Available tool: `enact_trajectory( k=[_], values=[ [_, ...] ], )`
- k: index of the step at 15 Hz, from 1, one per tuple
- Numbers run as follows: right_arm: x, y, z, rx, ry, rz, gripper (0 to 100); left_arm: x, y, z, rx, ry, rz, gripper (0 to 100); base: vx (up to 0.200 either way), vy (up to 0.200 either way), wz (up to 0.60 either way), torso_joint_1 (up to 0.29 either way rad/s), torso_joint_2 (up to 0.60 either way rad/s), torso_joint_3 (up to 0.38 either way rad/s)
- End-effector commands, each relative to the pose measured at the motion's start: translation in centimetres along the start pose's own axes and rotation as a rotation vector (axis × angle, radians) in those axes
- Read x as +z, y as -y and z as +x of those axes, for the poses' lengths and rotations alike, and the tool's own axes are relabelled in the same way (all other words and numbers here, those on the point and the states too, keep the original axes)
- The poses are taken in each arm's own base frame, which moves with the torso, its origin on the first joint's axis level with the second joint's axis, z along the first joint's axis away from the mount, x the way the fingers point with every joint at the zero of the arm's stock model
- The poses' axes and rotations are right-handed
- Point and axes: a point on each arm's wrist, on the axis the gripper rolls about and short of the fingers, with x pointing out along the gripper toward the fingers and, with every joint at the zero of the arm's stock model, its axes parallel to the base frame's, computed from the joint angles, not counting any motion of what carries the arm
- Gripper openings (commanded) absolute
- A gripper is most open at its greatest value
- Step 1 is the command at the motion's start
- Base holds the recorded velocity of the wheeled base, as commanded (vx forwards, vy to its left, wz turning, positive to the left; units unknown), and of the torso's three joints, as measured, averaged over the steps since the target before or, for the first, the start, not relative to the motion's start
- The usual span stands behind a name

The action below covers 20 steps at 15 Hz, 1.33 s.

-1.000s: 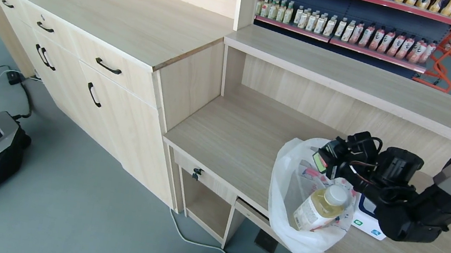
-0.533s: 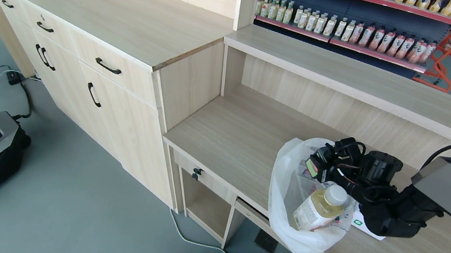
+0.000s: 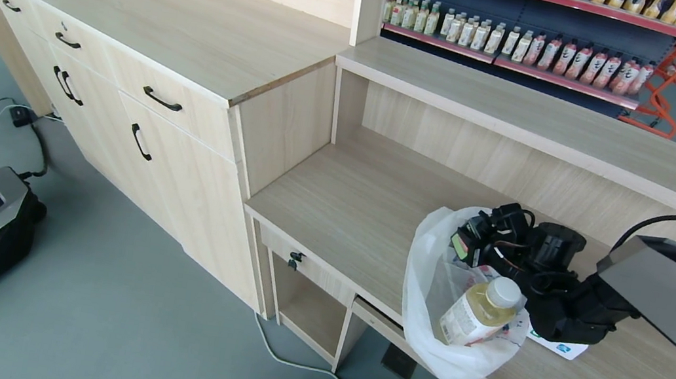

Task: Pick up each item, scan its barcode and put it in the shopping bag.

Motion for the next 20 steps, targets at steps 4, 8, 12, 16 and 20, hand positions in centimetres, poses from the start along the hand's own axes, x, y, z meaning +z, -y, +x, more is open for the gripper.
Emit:
enact_trajectory(
  k=[4, 8, 12, 16, 20],
  values=[
    [-0.9, -0.1, 1.2, 0.006, 0.002, 0.014, 0, 0.0, 0.0, 0.0, 0.001, 0.0, 0.001, 100, 0.0, 0.0, 0.0, 0.0, 0.0, 0.0],
    [-1.4, -0.3, 1.1, 0.009, -0.016, 0.025, 0, 0.0, 0.0, 0.0, -0.001, 0.0, 0.001, 100, 0.0, 0.0, 0.0, 0.0, 0.0, 0.0],
    [0.1, 0.0, 0.5, 0.003, 0.009, 0.045, 100, 0.0, 0.0, 0.0, 0.001, 0.0, -0.001, 100, 0.0, 0.0, 0.0, 0.0, 0.0, 0.0],
    [4.3, 1.0, -2.9, -0.022, 0.034, 0.05, 100, 0.0, 0.0, 0.0, 0.001, 0.0, -0.001, 100, 0.0, 0.0, 0.0, 0.0, 0.0, 0.0],
    [9.0, 1.8, -8.7, -0.068, 0.065, 0.023, 100, 0.0, 0.0, 0.0, -0.001, 0.0, 0.001, 100, 0.0, 0.0, 0.0, 0.0, 0.0, 0.0]
  ],
)
